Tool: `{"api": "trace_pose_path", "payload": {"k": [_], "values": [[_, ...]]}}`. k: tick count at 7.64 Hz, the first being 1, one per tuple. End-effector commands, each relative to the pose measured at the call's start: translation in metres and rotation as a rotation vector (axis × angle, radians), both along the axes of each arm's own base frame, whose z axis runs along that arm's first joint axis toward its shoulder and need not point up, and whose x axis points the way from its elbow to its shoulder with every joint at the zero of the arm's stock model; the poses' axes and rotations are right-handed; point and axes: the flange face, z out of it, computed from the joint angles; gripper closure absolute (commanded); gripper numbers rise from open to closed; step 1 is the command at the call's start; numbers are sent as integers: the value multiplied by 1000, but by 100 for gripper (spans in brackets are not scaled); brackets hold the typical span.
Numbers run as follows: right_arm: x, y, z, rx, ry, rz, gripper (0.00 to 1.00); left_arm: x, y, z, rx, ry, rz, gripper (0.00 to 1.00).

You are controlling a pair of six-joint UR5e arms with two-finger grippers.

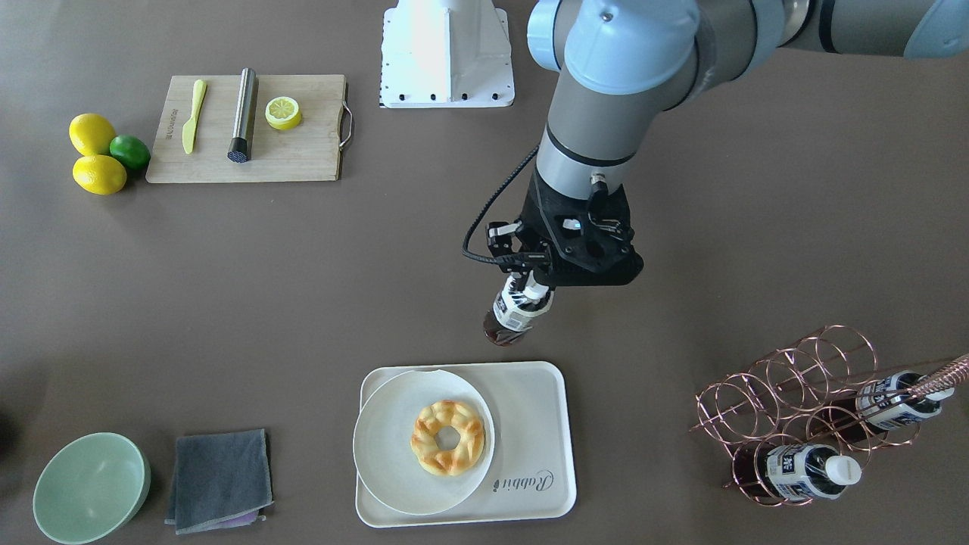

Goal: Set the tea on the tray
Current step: 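Carry the bottle toward the tray and lower it onto the table in front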

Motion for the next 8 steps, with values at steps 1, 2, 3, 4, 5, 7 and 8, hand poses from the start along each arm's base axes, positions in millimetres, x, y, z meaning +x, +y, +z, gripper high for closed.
{"api": "trace_pose_path", "payload": {"k": [1,2,3,4,5,7,8], "values": [[-1,0,1,-2,-5,0,0,25,96,7,-73,77,19,100],[-1,0,2,-4,-5,0,0,31,120,23,-62,63,20,100],[-1,0,1,-2,-5,0,0,48,135,22,-44,41,20,100],[0,-1,1,-1,-5,0,0,42,141,-1,-54,35,20,100],[0,-1,1,-1,-5,0,0,32,150,-21,-67,14,18,100],[0,-1,-1,3,-4,-1,0,48,188,-22,23,-60,-23,100],[0,-2,-1,5,-3,-1,0,47,192,-25,39,-57,-28,100]]}}
